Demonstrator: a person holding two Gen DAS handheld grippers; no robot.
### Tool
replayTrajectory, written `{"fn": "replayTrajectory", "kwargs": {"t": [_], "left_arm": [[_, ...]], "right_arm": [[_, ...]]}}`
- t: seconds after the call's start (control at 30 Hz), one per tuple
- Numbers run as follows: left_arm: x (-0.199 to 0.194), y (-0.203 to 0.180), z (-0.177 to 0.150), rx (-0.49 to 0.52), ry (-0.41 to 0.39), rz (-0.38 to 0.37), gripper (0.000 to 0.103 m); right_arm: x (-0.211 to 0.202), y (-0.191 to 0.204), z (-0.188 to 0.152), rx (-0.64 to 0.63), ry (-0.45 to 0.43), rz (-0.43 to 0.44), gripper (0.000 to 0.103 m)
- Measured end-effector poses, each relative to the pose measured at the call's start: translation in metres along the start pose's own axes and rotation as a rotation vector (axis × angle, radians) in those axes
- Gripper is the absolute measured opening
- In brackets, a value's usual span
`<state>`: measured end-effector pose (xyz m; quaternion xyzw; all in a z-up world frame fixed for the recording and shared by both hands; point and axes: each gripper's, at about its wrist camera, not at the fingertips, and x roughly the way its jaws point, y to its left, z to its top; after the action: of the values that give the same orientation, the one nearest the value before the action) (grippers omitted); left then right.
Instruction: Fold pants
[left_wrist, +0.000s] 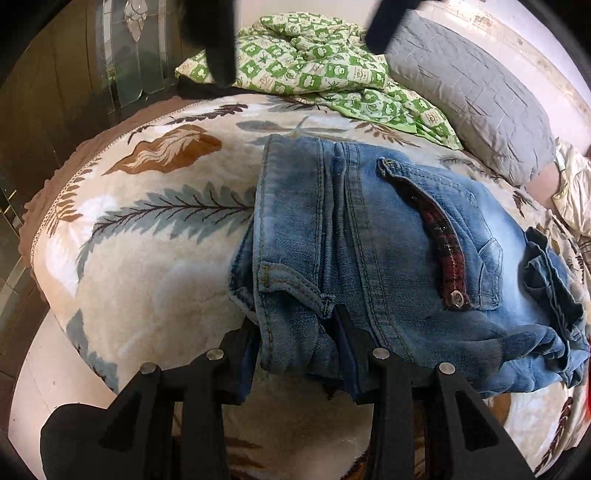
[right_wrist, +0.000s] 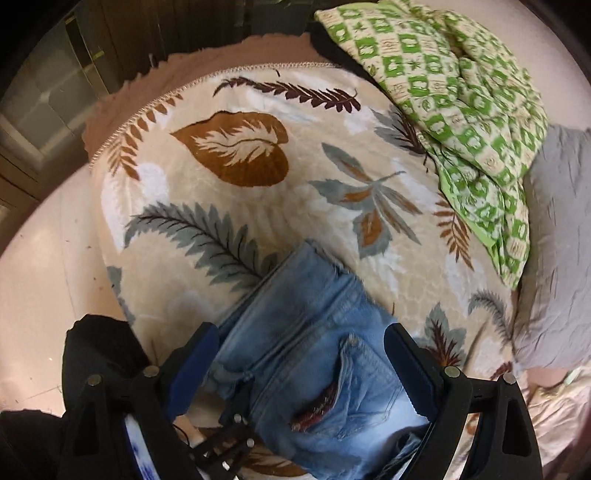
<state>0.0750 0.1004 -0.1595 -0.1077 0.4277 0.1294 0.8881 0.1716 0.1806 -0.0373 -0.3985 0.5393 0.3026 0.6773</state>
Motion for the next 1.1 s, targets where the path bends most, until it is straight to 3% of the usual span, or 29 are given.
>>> {"fn": "replayTrajectory", "kwargs": {"t": [0.1, 0.3, 0.43, 0.63, 0.7, 0.73, 0.83, 1.1], "left_arm": [[-0.001, 0.002, -0.004, -0.003, -0.034, -0.005, 0.041], [-0.001, 0.016, -0.01, -0.036, -0.068, -0.093, 0.041], [0.0, 0.016, -0.011, -0.023, -0.074, -0.098, 0.042], [0.001, 0.017, -0.011, -0.024, -0.072, -0.101, 0.042], [0.001, 0.017, -0.011, -0.022, -0.072, -0.098, 0.042], [0.001, 0.016, -0.011, -0.023, -0.072, -0.097, 0.042], [0.0, 0.016, -0.011, -0.023, -0.081, -0.098, 0.042], [-0.03, 0.004, -0.006, 0.051, -0.175, -0.076, 0.036]], "right_arm": [[0.011, 0.003, 0.02, -0.012, 0.051, -0.032, 0.092], [0.038, 0.013, 0.041, -0.089, 0.131, -0.04, 0.092], [0.058, 0.018, 0.051, -0.121, 0.16, -0.022, 0.092], [0.093, 0.018, 0.062, -0.121, 0.228, -0.078, 0.092], [0.106, 0.017, 0.059, -0.142, 0.267, -0.12, 0.066], [0.111, 0.019, 0.055, -0.171, 0.291, -0.116, 0.029], [0.109, 0.022, 0.044, -0.24, 0.288, -0.149, 0.016], [0.049, -0.013, 0.015, -0.146, 0.121, -0.056, 0.014]]}}
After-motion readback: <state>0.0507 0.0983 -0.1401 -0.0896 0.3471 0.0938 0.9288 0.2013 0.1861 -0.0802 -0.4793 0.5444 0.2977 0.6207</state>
